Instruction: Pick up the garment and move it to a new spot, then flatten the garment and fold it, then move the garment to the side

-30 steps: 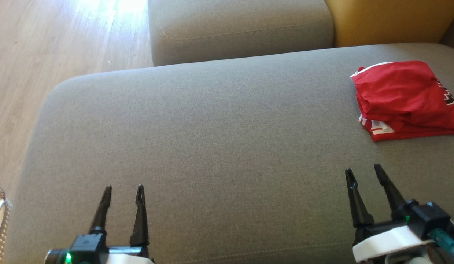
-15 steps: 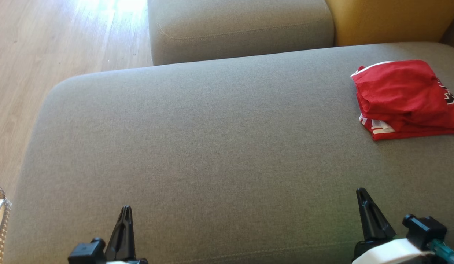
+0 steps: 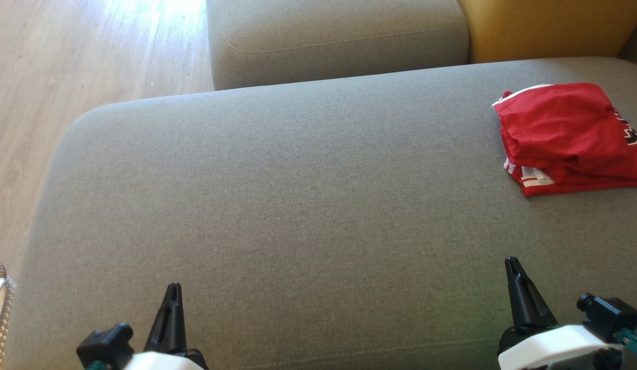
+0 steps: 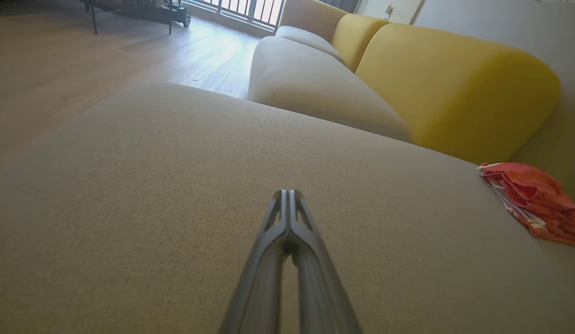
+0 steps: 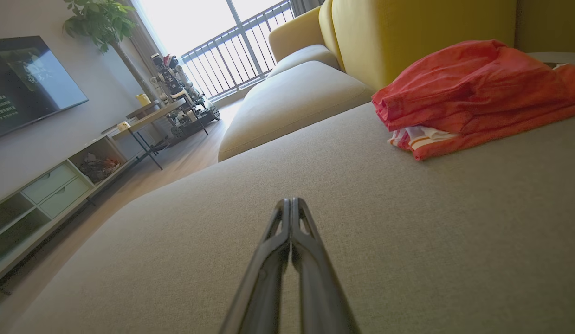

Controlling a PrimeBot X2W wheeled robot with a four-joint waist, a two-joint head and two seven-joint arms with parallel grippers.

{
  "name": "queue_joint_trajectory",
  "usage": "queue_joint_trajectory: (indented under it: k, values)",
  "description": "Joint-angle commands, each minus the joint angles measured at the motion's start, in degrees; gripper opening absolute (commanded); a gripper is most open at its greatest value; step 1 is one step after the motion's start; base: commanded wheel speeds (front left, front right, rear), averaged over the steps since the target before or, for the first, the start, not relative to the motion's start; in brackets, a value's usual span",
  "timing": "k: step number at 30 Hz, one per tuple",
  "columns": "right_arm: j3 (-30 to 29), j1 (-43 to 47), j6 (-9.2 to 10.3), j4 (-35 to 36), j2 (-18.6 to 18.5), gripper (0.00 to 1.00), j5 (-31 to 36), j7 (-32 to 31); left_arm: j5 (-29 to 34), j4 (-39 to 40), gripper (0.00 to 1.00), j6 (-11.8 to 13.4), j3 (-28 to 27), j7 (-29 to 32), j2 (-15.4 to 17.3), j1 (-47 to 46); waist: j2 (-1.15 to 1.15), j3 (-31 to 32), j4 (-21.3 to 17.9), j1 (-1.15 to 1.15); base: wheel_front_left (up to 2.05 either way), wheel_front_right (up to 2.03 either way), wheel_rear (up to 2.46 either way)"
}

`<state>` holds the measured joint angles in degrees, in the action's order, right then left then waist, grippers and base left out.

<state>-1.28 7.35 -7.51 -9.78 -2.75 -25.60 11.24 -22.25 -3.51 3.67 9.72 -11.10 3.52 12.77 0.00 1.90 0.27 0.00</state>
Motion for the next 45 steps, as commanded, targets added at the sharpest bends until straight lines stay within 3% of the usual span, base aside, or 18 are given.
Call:
queue_joint_trajectory:
  k: [1,45]
  values:
    - [0.2,-2.6,0.00,1.5,-0.9,0.00,-1.6,-0.2,-1.5,1.5,0.00,-0.4,-1.4,0.1,0.7,-2.5,0.00,0.0,0.0,0.00,0.00,0.00,0.00]
    - [-0.6,-7.3,0.01,-0.9,-1.7,0.00,-31.2,-6.5,-32.9,-3.6,0.00,-5.1,-5.9,6.2,1.5,-9.6,0.00,-0.9,-0.1,0.00,0.00,0.00,0.00]
